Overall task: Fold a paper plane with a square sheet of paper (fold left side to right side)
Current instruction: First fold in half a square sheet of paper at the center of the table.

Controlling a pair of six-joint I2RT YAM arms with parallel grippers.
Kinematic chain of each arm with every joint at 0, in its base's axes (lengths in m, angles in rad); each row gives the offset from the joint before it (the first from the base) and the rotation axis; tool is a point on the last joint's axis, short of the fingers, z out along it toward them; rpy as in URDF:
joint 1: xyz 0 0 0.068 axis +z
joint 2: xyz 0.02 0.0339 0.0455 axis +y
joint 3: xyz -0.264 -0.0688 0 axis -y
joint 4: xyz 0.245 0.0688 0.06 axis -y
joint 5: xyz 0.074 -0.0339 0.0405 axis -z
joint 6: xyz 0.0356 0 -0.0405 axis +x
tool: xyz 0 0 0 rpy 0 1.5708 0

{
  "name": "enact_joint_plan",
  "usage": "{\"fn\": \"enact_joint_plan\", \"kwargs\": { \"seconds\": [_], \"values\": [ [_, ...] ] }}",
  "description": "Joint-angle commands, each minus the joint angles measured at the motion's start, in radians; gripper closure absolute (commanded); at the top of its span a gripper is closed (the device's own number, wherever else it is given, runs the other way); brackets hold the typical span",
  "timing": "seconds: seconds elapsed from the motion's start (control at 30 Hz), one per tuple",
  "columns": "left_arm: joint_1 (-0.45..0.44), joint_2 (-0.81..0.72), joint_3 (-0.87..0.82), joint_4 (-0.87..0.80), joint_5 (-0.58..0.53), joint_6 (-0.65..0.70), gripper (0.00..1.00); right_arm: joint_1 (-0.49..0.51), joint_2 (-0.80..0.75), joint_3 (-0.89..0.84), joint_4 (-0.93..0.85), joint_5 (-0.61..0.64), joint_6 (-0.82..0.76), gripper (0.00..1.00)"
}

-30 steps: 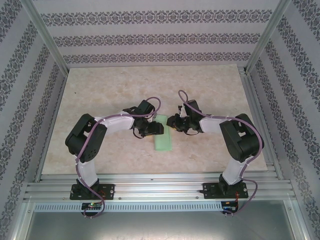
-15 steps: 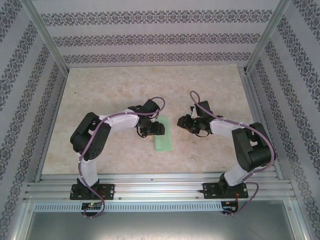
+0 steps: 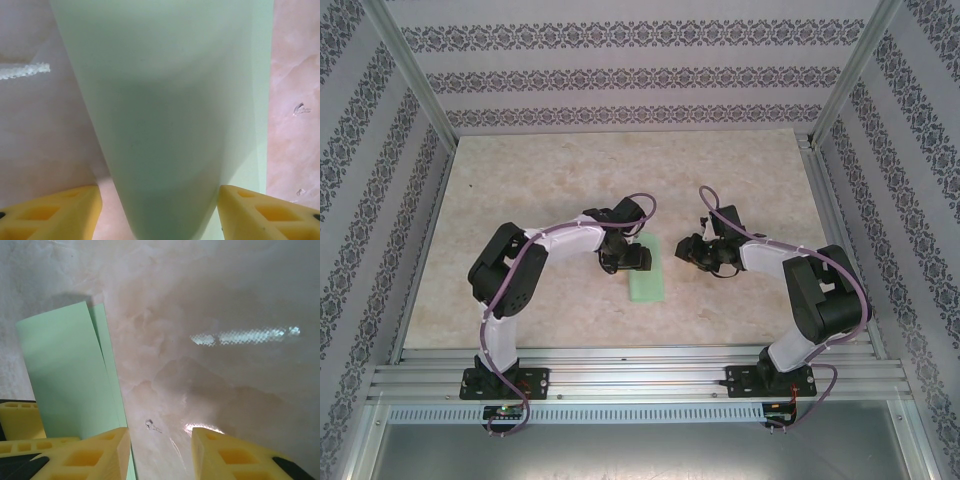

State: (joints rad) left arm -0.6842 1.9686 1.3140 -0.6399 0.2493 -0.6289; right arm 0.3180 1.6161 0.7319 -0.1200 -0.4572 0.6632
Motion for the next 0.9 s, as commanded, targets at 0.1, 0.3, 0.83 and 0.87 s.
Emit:
{"fn": "enact_joint_plan", "kwargs": {
  "seconds": [0.1,0.3,0.83,0.87],
  "values": [
    [-0.046,0.085,0.014,0.023,0.016,0.046,0.34,-0.003,-0.022,-0.014,0.026,-0.021,0.013,0.63],
    [-0.054,0.100,0.031,0.017,0.027,0.062,0.33,-0.002,-0.022,-0.008,0.024,-0.023,0.015,0.63],
    [-0.060,0.130,0.063,0.014,0.041,0.067,0.31,0.036,-0.007,0.007,0.050,-0.045,0.050,0.64],
    [-0.060,0.131,0.063,0.013,0.041,0.067,0.31,0.038,-0.006,0.008,0.050,-0.046,0.050,0.65]
  ]
}}
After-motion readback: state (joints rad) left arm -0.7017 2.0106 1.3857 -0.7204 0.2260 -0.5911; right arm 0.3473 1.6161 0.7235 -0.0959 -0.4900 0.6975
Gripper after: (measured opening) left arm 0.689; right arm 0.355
